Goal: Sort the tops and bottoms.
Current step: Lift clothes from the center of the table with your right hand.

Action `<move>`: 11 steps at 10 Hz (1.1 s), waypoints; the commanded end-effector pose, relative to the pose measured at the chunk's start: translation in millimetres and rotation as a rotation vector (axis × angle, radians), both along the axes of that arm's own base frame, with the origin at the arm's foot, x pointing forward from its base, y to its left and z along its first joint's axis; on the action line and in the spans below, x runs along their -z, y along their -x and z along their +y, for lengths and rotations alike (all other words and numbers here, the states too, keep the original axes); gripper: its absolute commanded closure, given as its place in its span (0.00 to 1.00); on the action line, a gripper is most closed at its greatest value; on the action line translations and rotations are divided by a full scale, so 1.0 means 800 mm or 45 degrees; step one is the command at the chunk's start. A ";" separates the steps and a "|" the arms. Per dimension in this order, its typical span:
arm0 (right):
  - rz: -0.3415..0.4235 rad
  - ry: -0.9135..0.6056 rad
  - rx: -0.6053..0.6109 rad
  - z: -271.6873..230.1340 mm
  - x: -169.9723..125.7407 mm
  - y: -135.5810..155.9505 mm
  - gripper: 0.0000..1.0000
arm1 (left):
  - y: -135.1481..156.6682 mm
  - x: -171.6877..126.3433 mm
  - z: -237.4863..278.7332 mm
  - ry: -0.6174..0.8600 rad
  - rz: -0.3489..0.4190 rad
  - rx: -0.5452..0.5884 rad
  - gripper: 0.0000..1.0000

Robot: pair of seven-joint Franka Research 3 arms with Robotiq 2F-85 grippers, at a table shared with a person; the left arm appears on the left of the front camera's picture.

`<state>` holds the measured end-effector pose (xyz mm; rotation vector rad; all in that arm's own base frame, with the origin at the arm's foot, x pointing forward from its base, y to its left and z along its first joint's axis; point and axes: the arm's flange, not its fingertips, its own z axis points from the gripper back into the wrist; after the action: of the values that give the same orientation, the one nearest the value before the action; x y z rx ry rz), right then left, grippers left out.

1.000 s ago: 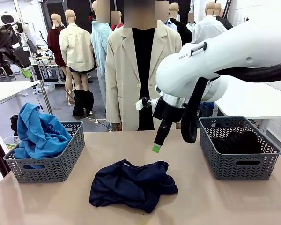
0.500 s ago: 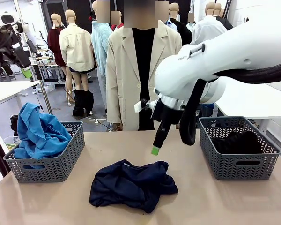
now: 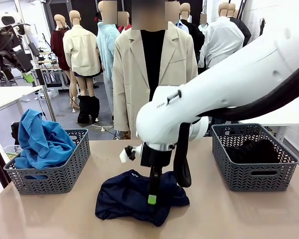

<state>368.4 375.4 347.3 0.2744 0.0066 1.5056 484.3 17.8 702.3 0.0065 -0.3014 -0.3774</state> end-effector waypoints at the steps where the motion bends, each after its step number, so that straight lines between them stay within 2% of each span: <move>1: -0.061 0.031 0.027 0.007 0.022 -0.016 0.00 | 0.002 -0.002 0.001 0.000 0.001 -0.005 0.00; 2: -0.117 0.047 0.055 0.009 0.029 -0.016 0.00 | 0.002 -0.002 0.001 0.000 0.001 -0.005 0.00; 6: -0.176 0.075 0.019 0.024 0.041 -0.009 0.00 | 0.002 -0.002 0.001 0.000 0.001 -0.005 0.00; 7: -0.181 0.071 0.011 0.025 0.040 -0.007 0.15 | 0.002 -0.002 0.001 0.000 0.001 -0.005 0.00; 11: -0.190 0.061 0.031 0.025 0.030 0.000 0.94 | 0.002 -0.002 0.001 0.000 0.001 -0.005 0.00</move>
<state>372.7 394.2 321.4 0.1453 -0.0589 1.5088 484.3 17.9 702.3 0.0065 -0.3013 -0.3773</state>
